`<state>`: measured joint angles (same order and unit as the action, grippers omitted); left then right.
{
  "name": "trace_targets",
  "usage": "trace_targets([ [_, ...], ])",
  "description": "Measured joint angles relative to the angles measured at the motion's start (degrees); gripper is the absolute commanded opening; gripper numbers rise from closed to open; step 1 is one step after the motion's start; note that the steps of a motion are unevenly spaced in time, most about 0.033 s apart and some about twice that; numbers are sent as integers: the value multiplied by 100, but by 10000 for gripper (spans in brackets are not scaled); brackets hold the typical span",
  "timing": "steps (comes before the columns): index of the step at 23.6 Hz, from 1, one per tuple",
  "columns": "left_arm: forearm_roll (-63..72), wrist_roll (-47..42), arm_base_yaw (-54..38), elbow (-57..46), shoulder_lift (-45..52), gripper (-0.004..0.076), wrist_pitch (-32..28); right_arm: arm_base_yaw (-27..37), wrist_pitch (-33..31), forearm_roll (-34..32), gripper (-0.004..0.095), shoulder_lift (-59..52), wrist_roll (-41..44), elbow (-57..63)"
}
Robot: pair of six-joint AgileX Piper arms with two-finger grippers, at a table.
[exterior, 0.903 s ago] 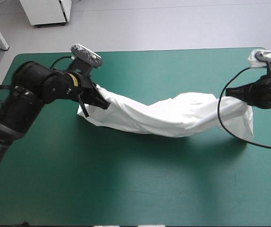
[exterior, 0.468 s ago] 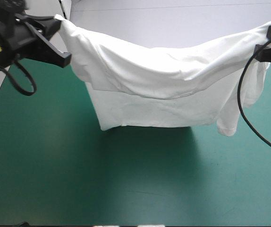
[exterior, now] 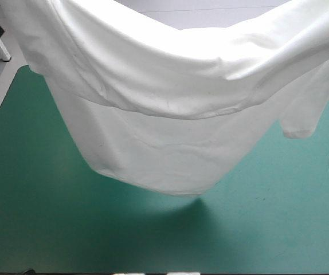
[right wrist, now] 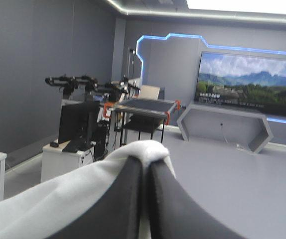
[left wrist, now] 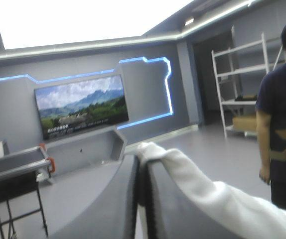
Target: Fold the cloth
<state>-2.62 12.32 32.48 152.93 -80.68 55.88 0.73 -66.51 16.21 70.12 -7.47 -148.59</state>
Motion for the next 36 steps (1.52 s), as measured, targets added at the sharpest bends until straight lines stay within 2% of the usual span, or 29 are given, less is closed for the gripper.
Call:
trace_targets([
  [4, 262, 38, 0, 41, 0, -22, -370, 0, 295, 26, -14, 0, -39, -128],
  [7, 262, 38, 0, 49, 2, -22, -330, 0, 260, -4, -14, 24, -39, -119],
  [11, -153, 38, 0, -27, -127, -22, 274, 0, -285, -151, -14, 221, 20, -69],
  [12, -393, -14, 0, -180, -265, -22, 643, 0, -519, -266, -14, 426, 161, 50],
  [16, -1153, -211, 0, -889, -1147, -22, 1626, 0, -513, -475, -15, 1116, 394, 881],
  [19, -1483, -432, -64, -1394, -1812, -22, 1620, 0, -513, -521, -15, 1463, 423, 1536],
  [23, -1007, -495, -670, -1632, -2876, -22, 1620, 0, -513, -432, -17, 2335, 456, 2521],
  [29, -633, -518, -1341, -1651, -4101, -22, 1415, 0, -502, -409, -17, 3837, 456, 2632],
  [36, -323, -537, -1537, -1651, -4915, -22, 830, 0, -400, -409, -14, 4653, 456, 2639],
])
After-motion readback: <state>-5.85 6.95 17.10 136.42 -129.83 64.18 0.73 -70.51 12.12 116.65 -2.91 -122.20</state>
